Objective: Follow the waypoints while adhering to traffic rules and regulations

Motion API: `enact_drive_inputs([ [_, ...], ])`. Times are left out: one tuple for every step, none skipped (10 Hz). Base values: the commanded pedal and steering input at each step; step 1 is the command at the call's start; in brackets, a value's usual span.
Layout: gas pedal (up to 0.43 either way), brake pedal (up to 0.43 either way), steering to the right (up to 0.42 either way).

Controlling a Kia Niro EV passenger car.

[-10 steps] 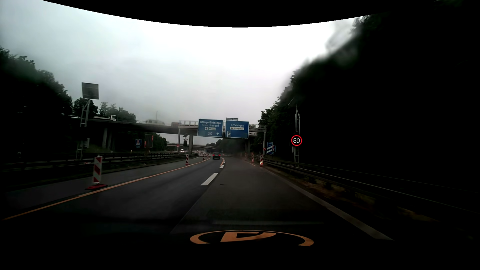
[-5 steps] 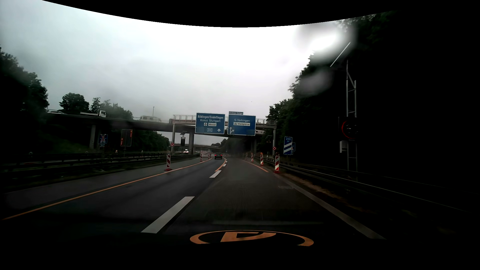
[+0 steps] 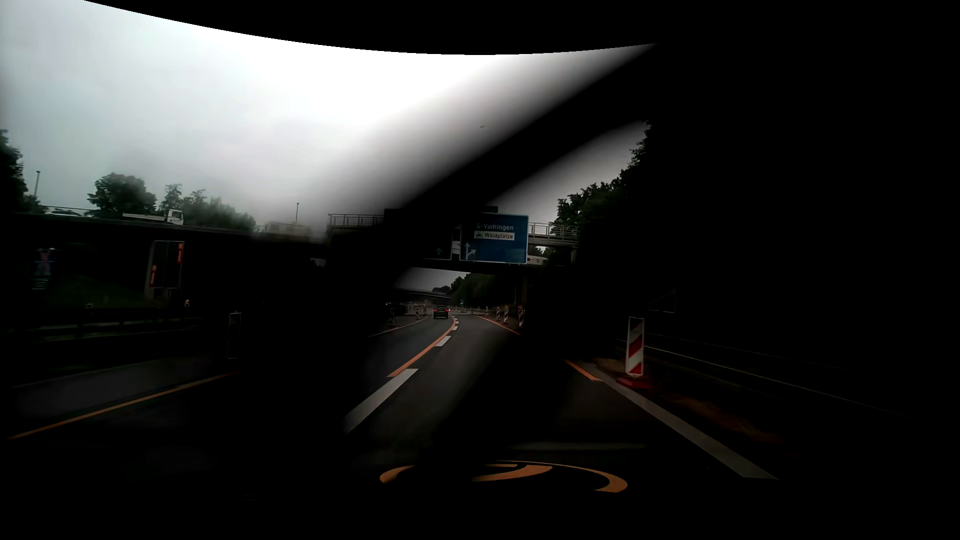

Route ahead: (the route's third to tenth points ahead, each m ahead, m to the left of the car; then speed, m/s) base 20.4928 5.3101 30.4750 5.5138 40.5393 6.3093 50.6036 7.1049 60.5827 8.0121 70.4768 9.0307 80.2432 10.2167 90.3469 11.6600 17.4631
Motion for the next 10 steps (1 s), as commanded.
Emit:
enact_drive_inputs([
  [0.047,0.000,-0.014],
  [0.059,0.000,-0.013],
  [0.059,0.000,-0.010],
  [0.067,0.000,-0.009],
  [0.067,0.000,-0.009],
  [0.067,0.000,-0.009],
  [0.087,0.000,-0.007],
  [0.087,0.000,-0.006],
  [0.087,0.000,-0.007],
  [0.087,0.000,-0.007],
])
